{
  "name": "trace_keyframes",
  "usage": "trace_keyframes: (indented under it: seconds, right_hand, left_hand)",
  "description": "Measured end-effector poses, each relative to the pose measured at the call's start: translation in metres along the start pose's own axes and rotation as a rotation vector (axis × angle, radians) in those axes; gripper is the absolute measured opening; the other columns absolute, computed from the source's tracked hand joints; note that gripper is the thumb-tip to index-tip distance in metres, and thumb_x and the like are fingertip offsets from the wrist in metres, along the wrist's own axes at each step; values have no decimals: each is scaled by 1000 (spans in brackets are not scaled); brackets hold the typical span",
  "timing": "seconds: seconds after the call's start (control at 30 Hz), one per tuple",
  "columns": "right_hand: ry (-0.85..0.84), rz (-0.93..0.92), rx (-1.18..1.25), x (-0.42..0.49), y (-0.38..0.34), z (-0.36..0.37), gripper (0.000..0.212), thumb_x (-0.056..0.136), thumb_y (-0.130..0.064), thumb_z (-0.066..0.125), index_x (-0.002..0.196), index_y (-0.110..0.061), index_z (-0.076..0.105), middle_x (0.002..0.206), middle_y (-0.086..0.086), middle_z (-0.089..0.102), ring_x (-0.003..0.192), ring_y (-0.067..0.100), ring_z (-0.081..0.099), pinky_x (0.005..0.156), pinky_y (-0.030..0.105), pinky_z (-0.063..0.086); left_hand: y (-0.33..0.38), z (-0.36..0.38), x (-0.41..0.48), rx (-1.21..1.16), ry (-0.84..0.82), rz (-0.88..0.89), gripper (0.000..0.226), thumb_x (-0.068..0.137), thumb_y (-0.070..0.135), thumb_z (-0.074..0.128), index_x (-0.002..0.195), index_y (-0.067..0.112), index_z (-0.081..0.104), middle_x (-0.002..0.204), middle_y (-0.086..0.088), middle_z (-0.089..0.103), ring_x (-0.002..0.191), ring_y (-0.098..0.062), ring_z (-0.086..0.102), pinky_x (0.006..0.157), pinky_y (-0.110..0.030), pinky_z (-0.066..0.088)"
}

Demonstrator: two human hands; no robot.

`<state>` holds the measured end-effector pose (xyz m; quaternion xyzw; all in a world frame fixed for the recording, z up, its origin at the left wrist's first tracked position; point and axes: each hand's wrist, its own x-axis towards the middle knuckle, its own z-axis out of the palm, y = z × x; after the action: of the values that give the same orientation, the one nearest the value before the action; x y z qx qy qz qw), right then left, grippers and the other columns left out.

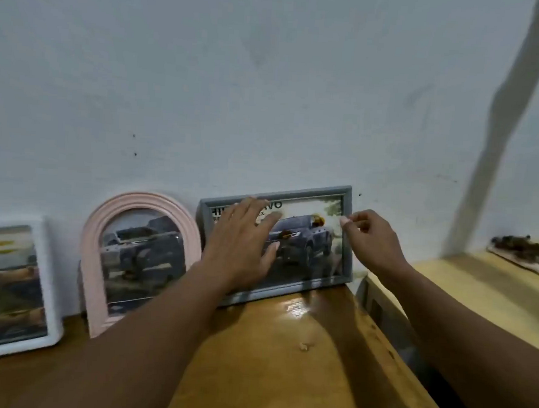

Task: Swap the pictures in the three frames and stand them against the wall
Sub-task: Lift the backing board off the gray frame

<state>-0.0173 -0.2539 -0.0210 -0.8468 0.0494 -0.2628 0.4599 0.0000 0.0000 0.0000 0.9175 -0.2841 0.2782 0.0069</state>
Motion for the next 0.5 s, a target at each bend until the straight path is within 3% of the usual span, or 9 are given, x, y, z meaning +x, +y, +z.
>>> trace_keyframes:
  seconds: [0.1,0.2,0.3,0.5]
  right_hand:
    - [96,178,147,22,20,10,33,102,-48,44,111,-17,53,104,1,59,86,8,55,63,26,42]
    - [-10,296,237,31,47,24,39,102,-56,35,113,-22,49,105,1,57,90,12,57,68,30,45]
    - [-72,280,233,29,61,30,44,100,-58,34,115,-20,50,104,0,57,94,15,58,74,32,50]
    - [51,178,247,7,46,2,47,100,-52,41,98,-10,62,93,12,67,88,29,67,75,48,60]
  left_hand:
    - [2,25,31,87,76,46,64,97,51,45,154,24,36,161,-11,31,151,-31,23,121,-50,20]
    - [8,45,43,78,110,27,67,95,51,47,154,22,36,160,-13,32,149,-33,25,121,-52,20]
    - [11,53,43,66,154,6,67,93,49,51,153,22,40,158,-16,34,148,-36,27,120,-54,21]
    - [23,33,42,-6,129,12,66,94,48,46,154,22,36,155,-12,37,143,-30,32,117,-48,26]
